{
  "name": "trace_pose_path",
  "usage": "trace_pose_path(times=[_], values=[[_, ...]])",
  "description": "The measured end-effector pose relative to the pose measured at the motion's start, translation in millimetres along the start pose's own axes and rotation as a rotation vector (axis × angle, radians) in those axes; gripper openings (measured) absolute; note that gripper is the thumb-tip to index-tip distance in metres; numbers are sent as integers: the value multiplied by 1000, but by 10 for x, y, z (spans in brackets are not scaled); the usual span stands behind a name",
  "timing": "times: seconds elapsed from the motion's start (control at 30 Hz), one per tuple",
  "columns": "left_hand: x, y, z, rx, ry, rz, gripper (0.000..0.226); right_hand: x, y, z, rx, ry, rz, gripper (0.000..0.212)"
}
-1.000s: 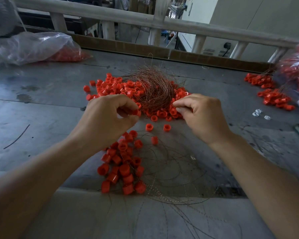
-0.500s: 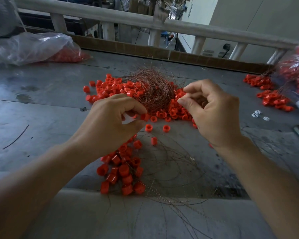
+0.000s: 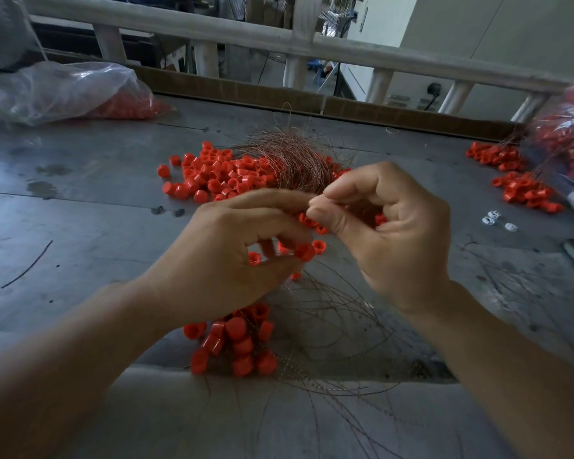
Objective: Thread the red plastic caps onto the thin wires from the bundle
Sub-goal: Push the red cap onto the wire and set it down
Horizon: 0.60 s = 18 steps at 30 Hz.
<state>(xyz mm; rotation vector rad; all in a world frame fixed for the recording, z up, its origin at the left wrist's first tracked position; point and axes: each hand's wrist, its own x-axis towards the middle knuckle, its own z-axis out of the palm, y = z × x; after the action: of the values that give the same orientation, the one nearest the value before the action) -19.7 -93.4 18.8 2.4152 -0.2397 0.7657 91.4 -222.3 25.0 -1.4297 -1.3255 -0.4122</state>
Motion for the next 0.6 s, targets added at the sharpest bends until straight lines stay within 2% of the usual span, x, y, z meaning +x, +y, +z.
trace_pose_path(times=[0.13,0.23,0.33,0.43,0.53,0.6], values=[[4,14,23,-41,-17,37,23,-21,-57,18,98,-85,17,24],[14,15,-4,-150,40,28,19,0,-60,-22,196,-231,175,41],[1,11,-21,-397,82,-51,22,-16,-38,-35,334,-401,329,51],[5,19,-31,-491,106,-95,27,-19,-48,-10,242,-331,294,38],[3,1,-37,-459,130,-111,16,13,-24,-45,72,-251,196,11],[1,-9,-32,-434,144,-149,19,20,5,-71,-43,-245,142,10]])
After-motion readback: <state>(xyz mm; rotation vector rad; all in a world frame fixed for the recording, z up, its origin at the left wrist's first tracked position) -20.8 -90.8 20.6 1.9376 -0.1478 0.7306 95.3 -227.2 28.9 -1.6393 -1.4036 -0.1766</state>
